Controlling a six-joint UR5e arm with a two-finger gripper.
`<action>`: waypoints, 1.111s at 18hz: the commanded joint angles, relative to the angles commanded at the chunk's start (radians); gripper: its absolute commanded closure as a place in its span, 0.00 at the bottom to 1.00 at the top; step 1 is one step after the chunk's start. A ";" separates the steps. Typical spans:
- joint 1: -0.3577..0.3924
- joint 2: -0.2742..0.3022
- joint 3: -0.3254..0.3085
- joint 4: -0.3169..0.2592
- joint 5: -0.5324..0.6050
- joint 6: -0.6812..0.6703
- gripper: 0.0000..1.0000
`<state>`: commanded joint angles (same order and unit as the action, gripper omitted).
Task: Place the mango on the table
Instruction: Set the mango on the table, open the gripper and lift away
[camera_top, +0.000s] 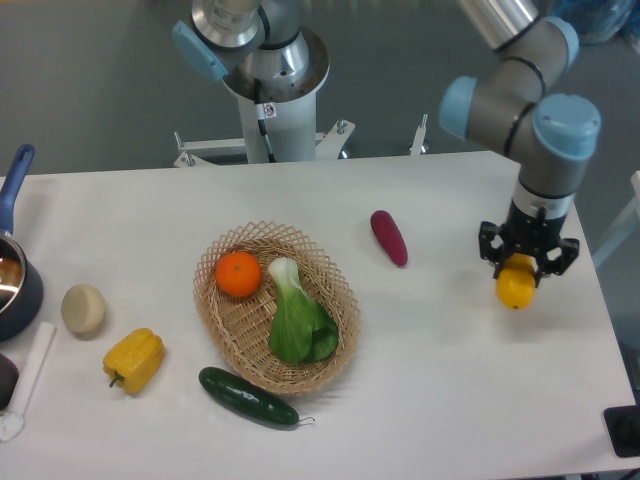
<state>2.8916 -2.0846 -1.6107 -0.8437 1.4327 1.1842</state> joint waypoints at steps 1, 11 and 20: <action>-0.002 -0.009 -0.002 0.000 0.000 0.000 0.59; -0.008 -0.035 0.000 0.003 0.002 0.002 0.37; -0.017 0.033 0.041 0.006 0.002 0.006 0.00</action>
<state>2.8747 -2.0515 -1.5696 -0.8376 1.4343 1.1904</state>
